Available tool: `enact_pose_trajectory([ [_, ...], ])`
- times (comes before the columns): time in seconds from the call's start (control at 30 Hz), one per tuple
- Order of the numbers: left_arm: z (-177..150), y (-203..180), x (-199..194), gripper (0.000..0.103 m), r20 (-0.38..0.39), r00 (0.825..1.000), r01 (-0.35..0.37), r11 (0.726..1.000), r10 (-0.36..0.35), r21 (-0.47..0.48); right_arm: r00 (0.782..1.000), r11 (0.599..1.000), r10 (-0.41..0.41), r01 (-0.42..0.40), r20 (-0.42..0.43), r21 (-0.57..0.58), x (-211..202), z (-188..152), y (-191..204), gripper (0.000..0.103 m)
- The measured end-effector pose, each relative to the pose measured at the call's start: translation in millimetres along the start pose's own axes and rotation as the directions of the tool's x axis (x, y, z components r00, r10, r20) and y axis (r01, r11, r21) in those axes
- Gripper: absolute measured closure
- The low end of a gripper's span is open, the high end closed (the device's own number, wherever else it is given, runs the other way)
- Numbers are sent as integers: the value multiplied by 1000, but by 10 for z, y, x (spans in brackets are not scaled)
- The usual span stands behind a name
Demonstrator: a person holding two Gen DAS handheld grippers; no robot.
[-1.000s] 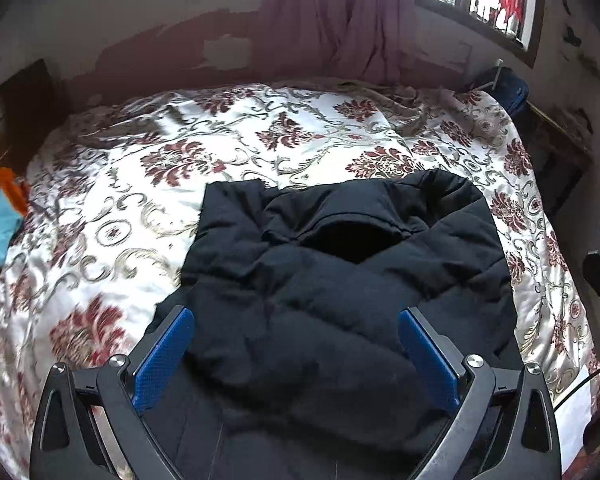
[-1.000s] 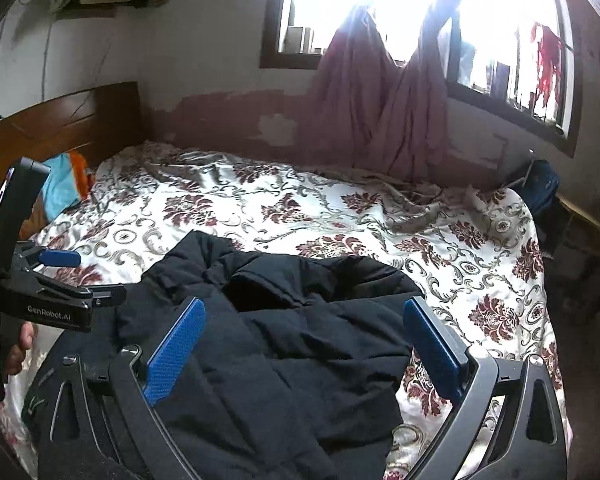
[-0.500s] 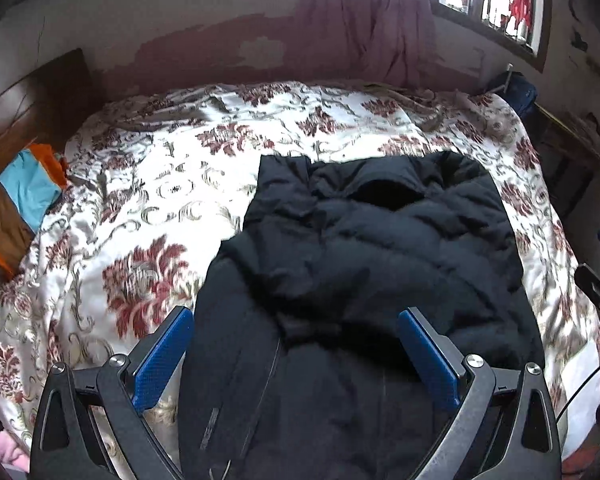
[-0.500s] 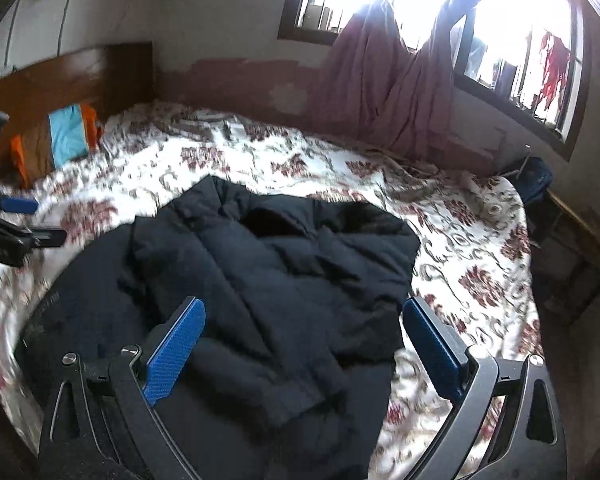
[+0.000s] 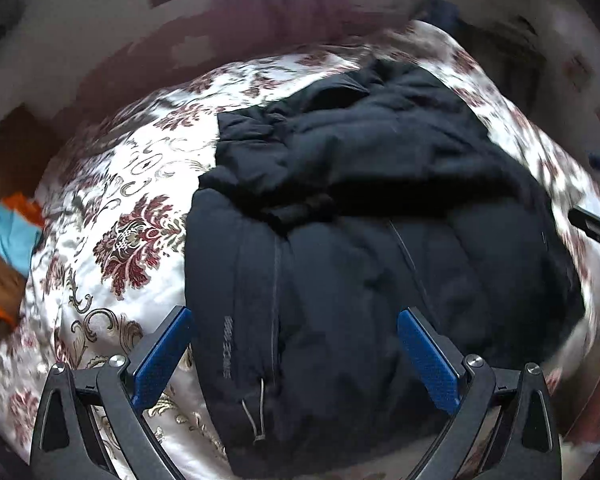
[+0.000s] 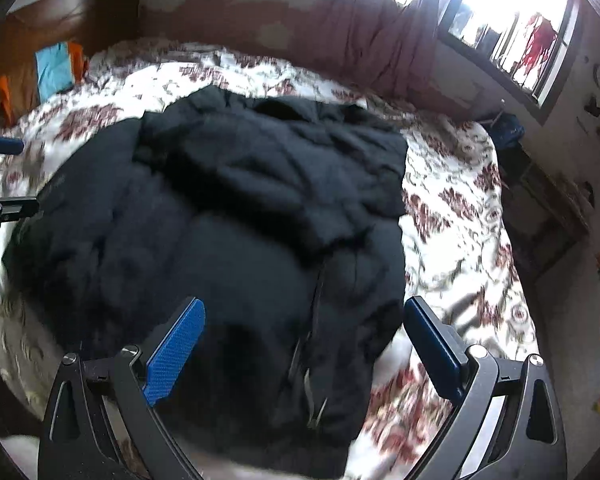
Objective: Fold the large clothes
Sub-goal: 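Push the folded jacket across the bed with the left tool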
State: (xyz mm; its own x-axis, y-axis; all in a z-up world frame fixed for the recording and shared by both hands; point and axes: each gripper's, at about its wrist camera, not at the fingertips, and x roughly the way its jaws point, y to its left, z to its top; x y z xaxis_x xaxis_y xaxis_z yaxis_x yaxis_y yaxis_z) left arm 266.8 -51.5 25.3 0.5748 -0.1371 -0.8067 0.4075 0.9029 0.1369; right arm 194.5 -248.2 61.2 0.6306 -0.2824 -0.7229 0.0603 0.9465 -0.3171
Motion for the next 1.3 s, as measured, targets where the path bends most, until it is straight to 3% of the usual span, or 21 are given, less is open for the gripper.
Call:
enact_pose_trajectory([
  [0.1, -227, -89, -24, 0, -10, 1000, 16, 999, -15, 44, 999, 1000, -5, 5, -36, -10, -36, -185, 117, 6],
  [0.17, -381, -154, 14, 0, -56, 998, 31, 996, -26, 80, 998, 1000, -1, 1, -60, -6, -48, -286, 154, 6],
  [0.4, -830, -326, 101, 0, -133, 991, 31, 974, -1, 224, 990, 999, -6, -1, -143, -54, 1, -650, 306, 6],
  [0.6, -1098, -439, 178, 0, -152, 988, 33, 964, 8, 264, 975, 996, -21, 2, -219, -88, 83, -893, 383, 6],
  [0.77, -1217, -472, 225, 0, -148, 989, 28, 970, 8, 242, 966, 991, -52, 18, -254, -132, 153, -998, 431, 6],
  [1.03, -1356, -552, 301, 1, -100, 993, -24, 952, 57, 304, 977, 974, -80, 33, -199, -225, 218, -1048, 511, 6],
  [1.3, -1477, -685, 422, 0, -48, 991, -99, 920, 126, 379, 993, 918, -82, 44, -81, -394, 215, -1144, 662, 2],
])
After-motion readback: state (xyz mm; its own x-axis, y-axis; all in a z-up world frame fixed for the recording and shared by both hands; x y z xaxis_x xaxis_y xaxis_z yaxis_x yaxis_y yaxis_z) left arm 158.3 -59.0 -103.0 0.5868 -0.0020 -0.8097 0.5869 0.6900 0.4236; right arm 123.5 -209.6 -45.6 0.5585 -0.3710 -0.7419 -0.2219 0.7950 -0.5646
